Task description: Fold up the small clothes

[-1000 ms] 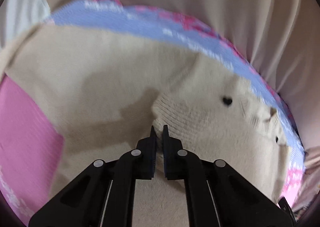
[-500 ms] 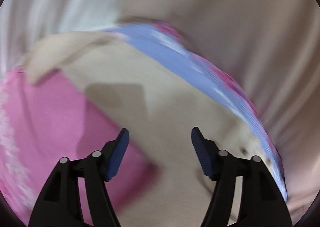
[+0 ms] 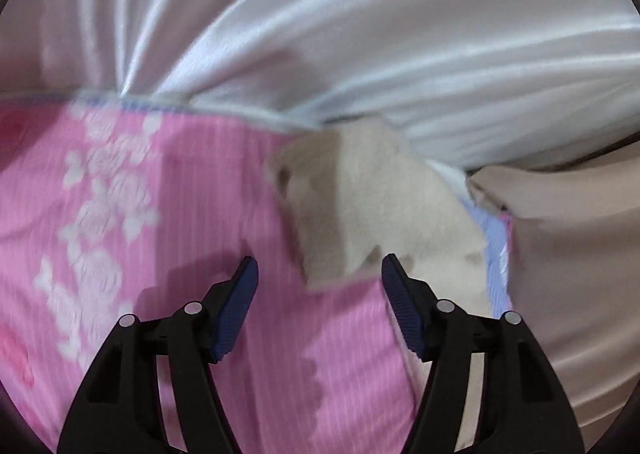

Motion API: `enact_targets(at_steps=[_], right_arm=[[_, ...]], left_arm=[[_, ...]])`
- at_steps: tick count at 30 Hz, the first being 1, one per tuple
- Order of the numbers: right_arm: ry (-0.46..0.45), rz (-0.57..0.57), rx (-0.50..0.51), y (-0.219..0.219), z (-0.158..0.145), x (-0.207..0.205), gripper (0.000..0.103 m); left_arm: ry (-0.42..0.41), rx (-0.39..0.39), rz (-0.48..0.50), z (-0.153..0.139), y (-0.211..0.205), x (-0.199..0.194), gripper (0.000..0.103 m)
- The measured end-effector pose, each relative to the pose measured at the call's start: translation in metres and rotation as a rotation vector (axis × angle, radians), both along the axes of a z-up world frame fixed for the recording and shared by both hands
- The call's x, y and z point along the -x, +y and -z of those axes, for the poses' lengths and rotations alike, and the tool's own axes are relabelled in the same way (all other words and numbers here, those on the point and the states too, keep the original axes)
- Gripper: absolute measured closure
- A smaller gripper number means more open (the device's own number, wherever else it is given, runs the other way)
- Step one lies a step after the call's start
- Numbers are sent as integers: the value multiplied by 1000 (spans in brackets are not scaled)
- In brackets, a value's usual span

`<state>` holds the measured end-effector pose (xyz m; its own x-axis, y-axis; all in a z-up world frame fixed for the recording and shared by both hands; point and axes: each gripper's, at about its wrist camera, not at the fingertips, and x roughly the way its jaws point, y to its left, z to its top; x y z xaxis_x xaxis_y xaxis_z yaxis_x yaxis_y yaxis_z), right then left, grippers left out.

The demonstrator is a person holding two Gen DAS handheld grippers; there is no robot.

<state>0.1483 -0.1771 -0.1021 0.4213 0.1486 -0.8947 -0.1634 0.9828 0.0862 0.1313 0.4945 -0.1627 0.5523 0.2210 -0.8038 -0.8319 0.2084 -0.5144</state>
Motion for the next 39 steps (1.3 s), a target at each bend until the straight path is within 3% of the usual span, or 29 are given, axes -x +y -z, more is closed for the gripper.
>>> enact_targets(at_steps=[2, 4, 6, 8, 12, 15, 18, 21, 26, 29, 32, 33, 34, 36, 39], right_arm=[[5, -24, 8, 9, 0, -1, 81], [3, -40, 8, 17, -2, -1, 81], [-3, -51, 13, 22, -4, -1, 81], [-14, -59, 13, 24, -8, 0, 80], [-19, -46, 0, 21, -10, 2, 77], [-15, -27, -33, 16, -10, 4, 77], [-32, -13, -56, 11, -14, 6, 77], [-54, 4, -74, 3, -22, 10, 77], [-74, 71, -96, -27, -28, 19, 77], [-60, 121, -137, -48, -26, 21, 77], [-36, 176, -196, -69, -19, 19, 75], [-29, 191, -209, -75, -17, 17, 72], [-26, 202, -223, -79, -16, 16, 70], [-20, 216, -278, -85, -14, 11, 66], [-2, 213, -385, -87, -10, -9, 54]], left_arm=[[5, -18, 74, 0, 2, -14, 64], [21, 12, 98, 3, 6, -27, 94], [8, 19, 83, -1, 2, -27, 96], [-26, -42, 95, -24, -11, -26, 97], [-111, -228, 272, -96, -71, -34, 97], [-206, -278, 441, -145, -126, -56, 97], [-305, -302, 606, -183, -199, -85, 97], [-382, -266, 753, -202, -281, -116, 97], [-372, -195, 994, -189, -431, -155, 97], [-291, -170, 1098, -162, -493, -164, 93], [-153, -170, 1222, -125, -542, -151, 85], [-145, -136, 1244, -116, -548, -137, 74], [-148, -103, 1249, -114, -541, -124, 55], [-162, -94, 1242, -106, -525, -100, 42], [-109, -197, 1218, -104, -489, -72, 40]])
